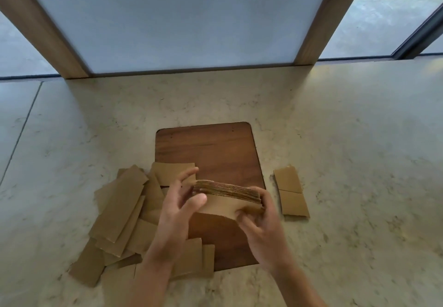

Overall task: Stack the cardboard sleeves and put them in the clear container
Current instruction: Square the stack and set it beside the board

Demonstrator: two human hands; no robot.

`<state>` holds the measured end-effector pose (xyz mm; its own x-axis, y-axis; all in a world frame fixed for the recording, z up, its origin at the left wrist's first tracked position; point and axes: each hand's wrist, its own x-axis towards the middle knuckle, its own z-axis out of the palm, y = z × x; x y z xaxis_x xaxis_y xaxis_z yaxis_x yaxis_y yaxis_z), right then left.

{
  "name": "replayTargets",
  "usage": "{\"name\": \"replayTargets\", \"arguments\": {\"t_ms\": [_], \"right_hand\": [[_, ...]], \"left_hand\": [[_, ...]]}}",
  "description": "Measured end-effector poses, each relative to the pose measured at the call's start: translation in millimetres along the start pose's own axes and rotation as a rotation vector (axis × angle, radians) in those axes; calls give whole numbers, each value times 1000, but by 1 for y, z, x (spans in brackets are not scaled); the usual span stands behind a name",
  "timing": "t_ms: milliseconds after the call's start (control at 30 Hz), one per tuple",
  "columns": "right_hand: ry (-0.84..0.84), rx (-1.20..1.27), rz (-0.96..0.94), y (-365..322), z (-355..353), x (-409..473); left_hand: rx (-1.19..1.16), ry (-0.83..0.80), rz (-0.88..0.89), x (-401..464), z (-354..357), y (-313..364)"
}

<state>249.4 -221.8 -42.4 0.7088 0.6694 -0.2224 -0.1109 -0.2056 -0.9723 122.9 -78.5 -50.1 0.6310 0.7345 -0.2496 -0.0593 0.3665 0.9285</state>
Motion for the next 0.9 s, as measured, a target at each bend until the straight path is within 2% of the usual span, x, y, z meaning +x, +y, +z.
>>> {"name": "replayTargets", "arguments": {"t_ms": [67, 133, 233, 300, 467, 567, 700, 767, 833, 900], "right_hand": [[-72, -116, -85, 6, -1, 9], [-48, -150, -125, 20, 2, 13], [67, 52, -98, 37, 6, 14], [125, 183, -47, 41, 10, 17], [525, -147, -43, 40, 16, 29], [536, -74, -60, 42, 21, 26], [484, 120, -19, 41, 24, 26], [513, -19, -48, 43, 22, 30], [554, -174, -99, 45, 25, 31], [605, -176, -110, 44, 32, 33]], "left_hand": [[-16, 115, 54, 3, 18, -13], [34, 314, 74, 6, 45, -30], [120, 562, 88, 10, 72, -51], [196, 624, 133, 14, 77, -61], [326, 512, 231, 14, 74, -67], [315, 492, 213, 17, 69, -66], [238, 318, 230, 10, 64, -64], [360, 276, 257, 9, 58, -63], [478, 333, 271, 11, 55, -64], [394, 429, 237, 13, 62, -67]]}}
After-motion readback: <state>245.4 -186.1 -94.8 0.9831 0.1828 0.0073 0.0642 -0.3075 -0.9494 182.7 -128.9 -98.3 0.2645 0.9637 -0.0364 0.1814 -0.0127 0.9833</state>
